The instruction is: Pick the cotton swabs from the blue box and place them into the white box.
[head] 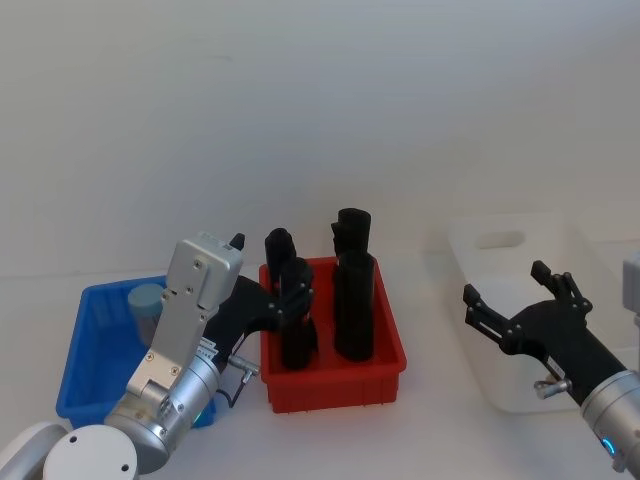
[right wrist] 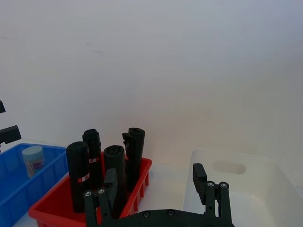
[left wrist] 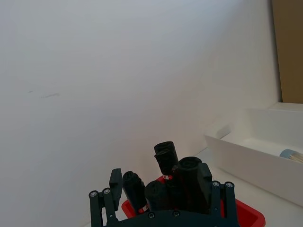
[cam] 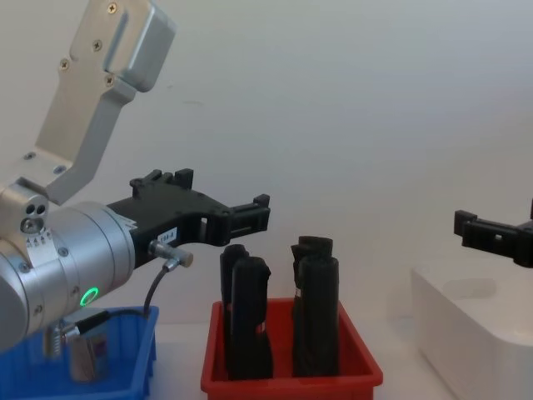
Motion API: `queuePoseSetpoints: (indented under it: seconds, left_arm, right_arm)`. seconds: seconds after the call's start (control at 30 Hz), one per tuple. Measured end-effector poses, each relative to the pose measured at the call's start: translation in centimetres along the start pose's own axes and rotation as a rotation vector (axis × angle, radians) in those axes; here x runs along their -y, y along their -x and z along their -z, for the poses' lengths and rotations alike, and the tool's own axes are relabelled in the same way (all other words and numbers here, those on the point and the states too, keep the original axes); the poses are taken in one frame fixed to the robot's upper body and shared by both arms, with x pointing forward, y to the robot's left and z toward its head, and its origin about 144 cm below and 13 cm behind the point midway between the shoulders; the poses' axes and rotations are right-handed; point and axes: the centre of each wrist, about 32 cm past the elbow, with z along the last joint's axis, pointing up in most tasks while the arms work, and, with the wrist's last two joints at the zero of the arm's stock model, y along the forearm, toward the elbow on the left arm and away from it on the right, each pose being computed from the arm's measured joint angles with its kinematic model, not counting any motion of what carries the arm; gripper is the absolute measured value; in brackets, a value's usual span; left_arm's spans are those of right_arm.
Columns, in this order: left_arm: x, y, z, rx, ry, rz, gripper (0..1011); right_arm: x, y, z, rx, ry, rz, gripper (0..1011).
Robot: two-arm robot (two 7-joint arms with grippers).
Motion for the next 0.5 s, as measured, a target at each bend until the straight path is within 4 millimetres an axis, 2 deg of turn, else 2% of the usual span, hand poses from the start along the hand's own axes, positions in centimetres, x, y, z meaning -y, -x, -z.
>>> queuePoseSetpoints:
  seconds: [0.5]
  left_arm:
    - [0.0, 0.0, 0.0, 0.0, 0.0, 0.0, 1004]
  right_arm:
    - [-0.99, -0.41, 0.63, 0.01, -0.009, -0.048, 1001]
